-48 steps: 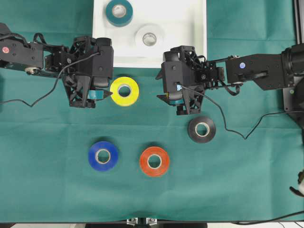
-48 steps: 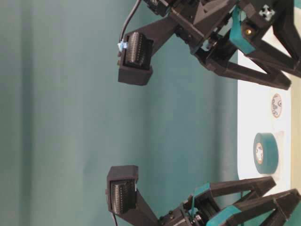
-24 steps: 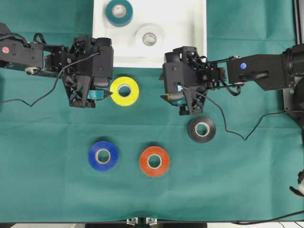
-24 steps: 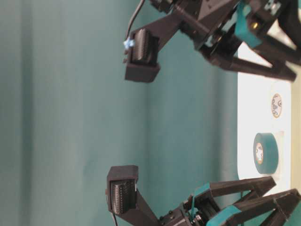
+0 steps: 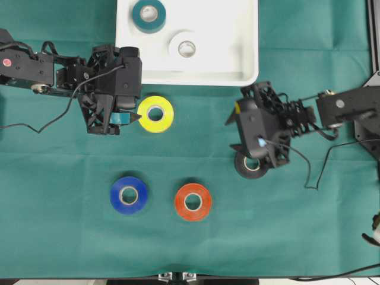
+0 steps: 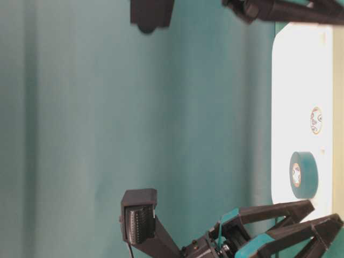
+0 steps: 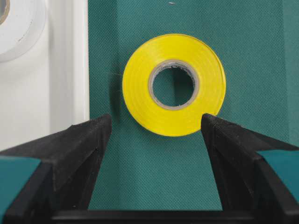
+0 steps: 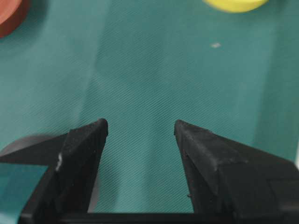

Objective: Put the tape alternately from left to right into the white case.
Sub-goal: 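Move the right gripper down into the black tape roll's hole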

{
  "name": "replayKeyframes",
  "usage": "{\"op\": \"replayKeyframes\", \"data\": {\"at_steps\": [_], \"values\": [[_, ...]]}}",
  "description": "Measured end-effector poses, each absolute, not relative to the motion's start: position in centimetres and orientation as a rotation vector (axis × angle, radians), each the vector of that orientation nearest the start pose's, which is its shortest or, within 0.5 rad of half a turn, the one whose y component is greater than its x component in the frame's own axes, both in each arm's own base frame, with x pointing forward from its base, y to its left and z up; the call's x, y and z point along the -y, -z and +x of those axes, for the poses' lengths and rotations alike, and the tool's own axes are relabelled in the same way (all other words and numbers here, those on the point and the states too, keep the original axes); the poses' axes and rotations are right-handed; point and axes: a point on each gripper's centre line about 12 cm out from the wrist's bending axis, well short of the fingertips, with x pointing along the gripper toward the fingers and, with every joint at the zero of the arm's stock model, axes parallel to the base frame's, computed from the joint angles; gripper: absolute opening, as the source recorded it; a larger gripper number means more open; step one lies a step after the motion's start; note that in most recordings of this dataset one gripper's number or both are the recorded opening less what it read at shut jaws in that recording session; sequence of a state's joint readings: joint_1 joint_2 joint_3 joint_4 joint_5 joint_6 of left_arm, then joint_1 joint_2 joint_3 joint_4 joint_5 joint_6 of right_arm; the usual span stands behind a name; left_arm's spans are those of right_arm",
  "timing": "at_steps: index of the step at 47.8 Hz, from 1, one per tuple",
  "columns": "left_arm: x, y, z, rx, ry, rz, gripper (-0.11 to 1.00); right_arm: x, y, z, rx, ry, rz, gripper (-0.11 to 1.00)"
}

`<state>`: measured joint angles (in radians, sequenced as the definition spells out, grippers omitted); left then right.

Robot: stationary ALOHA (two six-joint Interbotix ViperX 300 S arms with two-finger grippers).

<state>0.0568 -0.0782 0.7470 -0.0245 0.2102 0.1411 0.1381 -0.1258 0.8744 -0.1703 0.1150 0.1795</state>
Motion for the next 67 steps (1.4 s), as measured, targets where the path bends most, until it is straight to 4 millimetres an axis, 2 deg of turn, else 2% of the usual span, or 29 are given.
{"op": "replayKeyframes", "data": {"at_steps": [19, 44, 67], "values": [[-1.9, -15.4, 34.7, -0.871, -0.014, 0.045, 0.92, -6.2, -12.8, 30.0, -0.896, -0.160, -0.066, 0.67], [-1.4, -15.5, 34.7, -0.869, -0.009, 0.035, 0.92, -6.0, -11.6, 28.5, -1.000, -0.093, 0.021, 0.67], [-1.4, -15.5, 34.8, -0.864, -0.009, 0.035, 0.92, -6.1, -10.3, 28.6, -1.025, -0.087, 0.033, 0.67]]}}
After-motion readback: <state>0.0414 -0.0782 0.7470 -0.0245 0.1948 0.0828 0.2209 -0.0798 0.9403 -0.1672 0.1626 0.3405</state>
